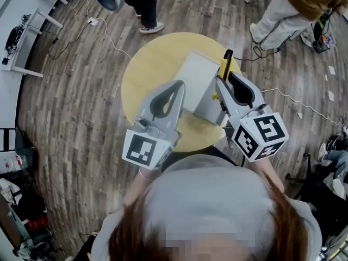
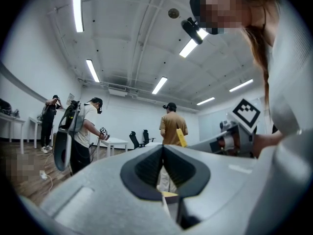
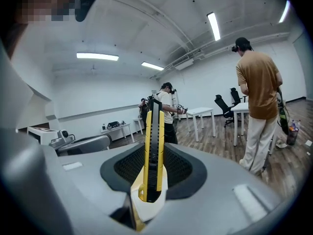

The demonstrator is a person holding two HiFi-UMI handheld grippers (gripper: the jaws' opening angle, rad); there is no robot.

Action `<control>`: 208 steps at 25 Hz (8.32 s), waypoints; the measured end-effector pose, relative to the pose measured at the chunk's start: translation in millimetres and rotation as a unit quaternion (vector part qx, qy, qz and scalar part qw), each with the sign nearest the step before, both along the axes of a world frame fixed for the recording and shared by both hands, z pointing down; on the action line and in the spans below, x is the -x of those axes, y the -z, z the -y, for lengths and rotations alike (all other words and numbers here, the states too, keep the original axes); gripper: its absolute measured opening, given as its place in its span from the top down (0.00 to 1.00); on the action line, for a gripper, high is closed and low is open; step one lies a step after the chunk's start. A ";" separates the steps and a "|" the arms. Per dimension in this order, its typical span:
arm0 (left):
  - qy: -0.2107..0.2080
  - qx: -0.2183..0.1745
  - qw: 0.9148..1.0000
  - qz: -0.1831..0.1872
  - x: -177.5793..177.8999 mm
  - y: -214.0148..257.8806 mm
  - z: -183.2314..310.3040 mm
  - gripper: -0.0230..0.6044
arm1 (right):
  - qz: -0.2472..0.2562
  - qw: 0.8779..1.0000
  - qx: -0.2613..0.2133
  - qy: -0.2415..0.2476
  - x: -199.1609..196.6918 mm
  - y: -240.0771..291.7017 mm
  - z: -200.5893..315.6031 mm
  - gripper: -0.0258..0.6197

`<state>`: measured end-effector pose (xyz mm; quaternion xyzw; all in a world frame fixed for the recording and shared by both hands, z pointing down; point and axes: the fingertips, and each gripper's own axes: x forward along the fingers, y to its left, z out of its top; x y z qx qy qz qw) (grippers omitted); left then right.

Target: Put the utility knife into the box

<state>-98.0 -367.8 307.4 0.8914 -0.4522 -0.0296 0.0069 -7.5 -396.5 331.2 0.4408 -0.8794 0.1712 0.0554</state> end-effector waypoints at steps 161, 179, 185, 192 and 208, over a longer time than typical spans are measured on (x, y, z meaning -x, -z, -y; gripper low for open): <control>0.037 -0.070 0.997 0.014 -16.7 39.9 -130.4 0.96 | 0.069 0.977 -0.162 0.118 39.9 78.2 -135.7 0.96; 0.008 -0.043 0.999 0.018 -42.2 23.7 -372.4 0.96 | 0.116 0.984 -0.125 0.056 -20.7 64.2 -374.8 0.96; 0.008 -0.059 0.998 0.020 -65.7 35.3 -422.7 0.96 | 0.112 0.983 -0.135 0.061 -39.4 74.2 -427.6 0.96; 0.019 -0.048 0.999 0.015 -102.7 31.8 -502.8 0.96 | 0.063 0.986 -0.146 0.056 -81.8 66.0 -512.1 0.96; -0.004 -0.063 0.998 0.010 -127.3 49.2 -575.5 0.96 | 0.046 0.983 -0.174 0.039 -89.8 81.2 -583.2 0.96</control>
